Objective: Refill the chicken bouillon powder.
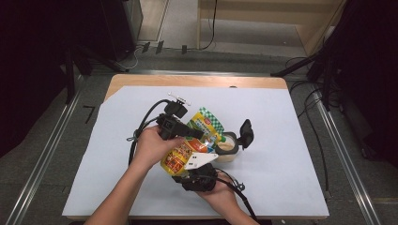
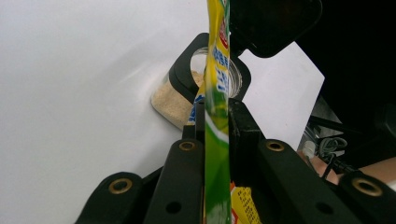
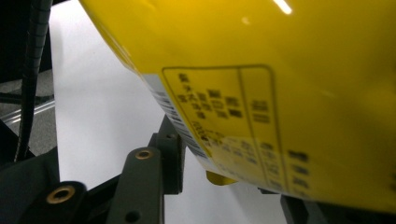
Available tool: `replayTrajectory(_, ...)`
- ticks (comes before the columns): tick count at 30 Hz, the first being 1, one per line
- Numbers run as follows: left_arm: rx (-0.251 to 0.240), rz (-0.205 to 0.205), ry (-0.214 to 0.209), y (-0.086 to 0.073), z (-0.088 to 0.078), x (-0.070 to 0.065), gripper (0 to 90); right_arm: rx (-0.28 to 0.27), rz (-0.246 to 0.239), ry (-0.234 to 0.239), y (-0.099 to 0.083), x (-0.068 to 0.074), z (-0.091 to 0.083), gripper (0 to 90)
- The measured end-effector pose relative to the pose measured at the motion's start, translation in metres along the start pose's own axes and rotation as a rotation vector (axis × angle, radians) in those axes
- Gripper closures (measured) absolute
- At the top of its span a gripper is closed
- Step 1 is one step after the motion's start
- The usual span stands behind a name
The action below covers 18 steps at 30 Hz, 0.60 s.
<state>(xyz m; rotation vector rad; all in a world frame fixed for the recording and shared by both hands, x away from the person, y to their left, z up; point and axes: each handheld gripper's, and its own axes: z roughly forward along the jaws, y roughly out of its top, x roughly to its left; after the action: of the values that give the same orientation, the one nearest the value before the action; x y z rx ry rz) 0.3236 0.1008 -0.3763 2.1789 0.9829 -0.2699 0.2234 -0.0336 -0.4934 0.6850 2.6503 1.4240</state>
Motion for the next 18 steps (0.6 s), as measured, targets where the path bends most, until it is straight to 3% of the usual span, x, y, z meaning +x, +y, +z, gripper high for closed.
replayTrajectory(5, -0.020, -0.032, -0.062, -0.004, -0.001, 0.005, 85.5, 0.012, 0.004, -0.010, -0.002, -0.001, 0.001, 60.2)
replayTrajectory(12, -0.021, -0.031, -0.042, -0.007, -0.002, 0.006, 87.8, 0.030, 0.014, -0.027, -0.005, -0.004, 0.003, 56.8)
replayTrajectory(18, -0.045, -0.057, -0.099, -0.009, -0.011, 0.012, 87.9, 0.042, 0.001, -0.051, -0.007, -0.006, 0.002, 54.5)
